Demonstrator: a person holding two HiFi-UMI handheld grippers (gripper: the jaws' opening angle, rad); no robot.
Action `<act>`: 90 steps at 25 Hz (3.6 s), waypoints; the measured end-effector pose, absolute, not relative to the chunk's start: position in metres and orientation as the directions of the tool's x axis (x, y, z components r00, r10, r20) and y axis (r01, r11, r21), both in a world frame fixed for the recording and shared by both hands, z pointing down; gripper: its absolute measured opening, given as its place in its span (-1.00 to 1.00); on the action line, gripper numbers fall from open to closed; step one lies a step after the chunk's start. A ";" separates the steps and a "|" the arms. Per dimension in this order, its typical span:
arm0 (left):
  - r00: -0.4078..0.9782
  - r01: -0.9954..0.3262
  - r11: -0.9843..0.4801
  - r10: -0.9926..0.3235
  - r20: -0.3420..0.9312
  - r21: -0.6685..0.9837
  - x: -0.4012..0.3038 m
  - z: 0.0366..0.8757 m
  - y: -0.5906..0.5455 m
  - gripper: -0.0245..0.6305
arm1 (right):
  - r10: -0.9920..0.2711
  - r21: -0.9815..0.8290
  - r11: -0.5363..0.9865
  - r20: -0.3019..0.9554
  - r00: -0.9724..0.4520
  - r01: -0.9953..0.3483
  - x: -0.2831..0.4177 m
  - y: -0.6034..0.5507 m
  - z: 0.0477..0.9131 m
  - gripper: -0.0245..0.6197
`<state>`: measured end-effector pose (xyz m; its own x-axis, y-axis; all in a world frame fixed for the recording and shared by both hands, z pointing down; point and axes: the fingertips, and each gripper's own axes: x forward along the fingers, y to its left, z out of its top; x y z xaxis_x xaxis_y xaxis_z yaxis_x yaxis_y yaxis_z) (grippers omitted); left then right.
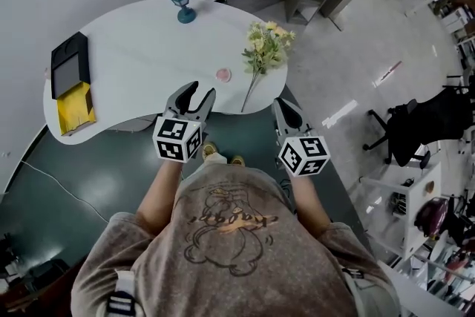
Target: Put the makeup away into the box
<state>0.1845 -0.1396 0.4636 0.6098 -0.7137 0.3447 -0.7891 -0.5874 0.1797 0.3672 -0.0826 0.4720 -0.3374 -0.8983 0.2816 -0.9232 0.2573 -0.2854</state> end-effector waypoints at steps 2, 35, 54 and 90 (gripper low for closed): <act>0.621 -0.778 -0.602 -0.696 0.360 0.178 0.190 0.470 -0.143 -0.23 | -0.904 -0.286 0.237 0.286 -0.319 -0.928 0.372 -0.081 0.474 -0.91; 0.551 -0.667 -0.744 -0.447 0.705 0.049 0.254 0.656 -0.226 0.06 | -0.924 -0.280 -0.082 0.381 -0.032 -0.956 0.455 -0.042 0.498 -0.91; 0.515 -0.670 -0.743 -0.455 0.726 0.010 0.254 0.667 -0.235 -0.14 | -0.920 -0.294 -0.087 0.390 -0.037 -0.952 0.451 -0.049 0.501 -0.91; 0.370 -0.917 -0.394 -0.791 0.488 0.057 0.132 0.511 -0.167 -0.16 | -0.806 -0.326 0.378 0.344 -0.481 -0.866 0.349 -0.092 0.500 -0.91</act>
<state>0.1315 -0.1673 0.5106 0.3699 -0.7908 0.4876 -0.9173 -0.3941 0.0568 0.3488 -0.0922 0.5000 -0.4814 -0.8063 0.3438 -0.8664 0.3783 -0.3259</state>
